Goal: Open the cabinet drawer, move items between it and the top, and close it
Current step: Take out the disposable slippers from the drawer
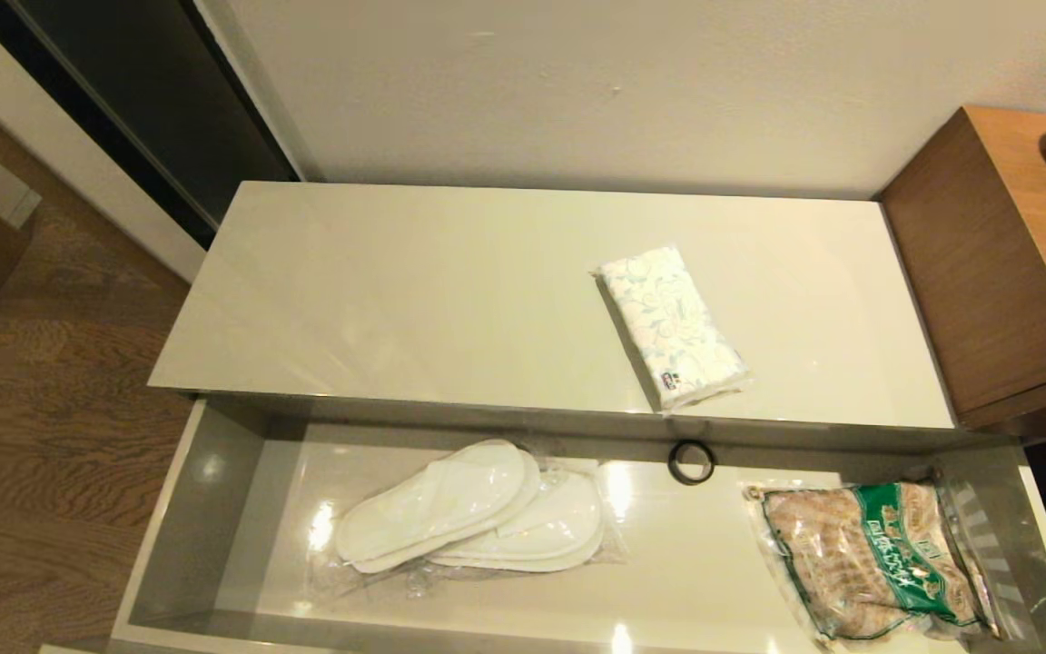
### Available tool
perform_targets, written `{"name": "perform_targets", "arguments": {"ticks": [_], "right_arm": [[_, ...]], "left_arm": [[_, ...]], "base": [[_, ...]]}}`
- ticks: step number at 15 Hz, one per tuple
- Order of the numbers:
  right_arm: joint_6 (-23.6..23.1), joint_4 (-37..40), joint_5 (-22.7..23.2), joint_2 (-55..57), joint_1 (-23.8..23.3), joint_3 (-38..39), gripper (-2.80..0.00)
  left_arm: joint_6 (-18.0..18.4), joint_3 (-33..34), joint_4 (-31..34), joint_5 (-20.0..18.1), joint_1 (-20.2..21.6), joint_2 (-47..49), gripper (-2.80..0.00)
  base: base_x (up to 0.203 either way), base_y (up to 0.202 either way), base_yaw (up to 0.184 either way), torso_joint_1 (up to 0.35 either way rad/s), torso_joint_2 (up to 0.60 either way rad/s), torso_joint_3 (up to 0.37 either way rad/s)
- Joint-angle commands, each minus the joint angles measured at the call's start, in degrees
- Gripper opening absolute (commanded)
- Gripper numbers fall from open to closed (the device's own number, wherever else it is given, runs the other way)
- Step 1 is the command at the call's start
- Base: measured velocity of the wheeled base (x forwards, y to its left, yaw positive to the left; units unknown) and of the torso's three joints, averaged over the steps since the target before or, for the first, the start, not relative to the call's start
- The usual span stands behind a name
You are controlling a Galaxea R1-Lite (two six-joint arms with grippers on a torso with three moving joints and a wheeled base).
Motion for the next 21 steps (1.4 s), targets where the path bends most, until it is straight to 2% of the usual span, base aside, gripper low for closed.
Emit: {"name": "perform_targets", "arguments": {"ticks": [1,3,6,9,11,13,16,17,18,19,20,21], "right_arm": [[-0.03,0.03,0.05,0.13,0.01,0.09,-2.80],[-0.03,0.03,0.14,0.13,0.01,0.09,-2.80],[-0.03,0.03,0.13,0.13,0.01,0.09,-2.80],[-0.03,0.03,0.05,0.13,0.01,0.09,-2.80],[-0.03,0.03,0.05,0.13,0.01,0.09,-2.80],[-0.03,0.03,0.05,0.13,0.01,0.09,-2.80],[-0.03,0.03,0.05,0.13,0.01,0.09,-2.80],[-0.03,0.03,0.12,0.13,0.01,0.09,-2.80],[-0.03,0.03,0.05,0.13,0.01,0.09,-2.80],[-0.03,0.03,0.05,0.13,0.01,0.09,-2.80],[-0.03,0.03,0.05,0.13,0.01,0.09,-2.80],[-0.03,0.03,0.05,0.13,0.01,0.09,-2.80]], "left_arm": [[-0.06,0.01,-0.03,0.03,0.01,0.07,-2.80],[0.03,0.01,-0.03,0.03,0.01,0.07,-2.80],[4.13,0.01,0.32,-0.03,0.01,0.07,-2.80],[4.51,-0.15,0.29,-0.23,0.01,0.13,-2.80],[6.19,-2.01,0.57,-0.51,0.01,0.43,-2.80],[6.70,-10.30,3.70,-0.71,0.07,5.97,-2.80],[7.72,-35.05,16.94,-0.51,0.14,19.92,-2.80],[9.70,-43.54,24.12,-0.58,0.16,24.44,-2.80],[13.60,-50.73,31.89,-0.80,0.17,29.21,-2.80],[19.84,-55.41,38.41,-1.45,0.12,33.22,-2.80],[26.99,-58.14,42.28,-3.04,0.01,35.70,-2.80],[30.02,-58.33,43.91,-4.34,-0.05,36.32,-2.80]], "base": [[0.000,0.000,0.000,0.000,0.00,0.000],[0.000,0.000,0.000,0.000,0.00,0.000],[0.000,0.000,0.000,0.000,0.00,0.000],[0.000,0.000,0.000,0.000,0.00,0.000],[0.000,0.000,0.000,0.000,0.00,0.000],[0.000,0.000,0.000,0.000,0.00,0.000],[0.000,0.000,0.000,0.000,0.00,0.000],[0.000,0.000,0.000,0.000,0.00,0.000],[0.000,0.000,0.000,0.000,0.00,0.000],[0.000,0.000,0.000,0.000,0.00,0.000],[0.000,0.000,0.000,0.000,0.00,0.000],[0.000,0.000,0.000,0.000,0.00,0.000]]}}
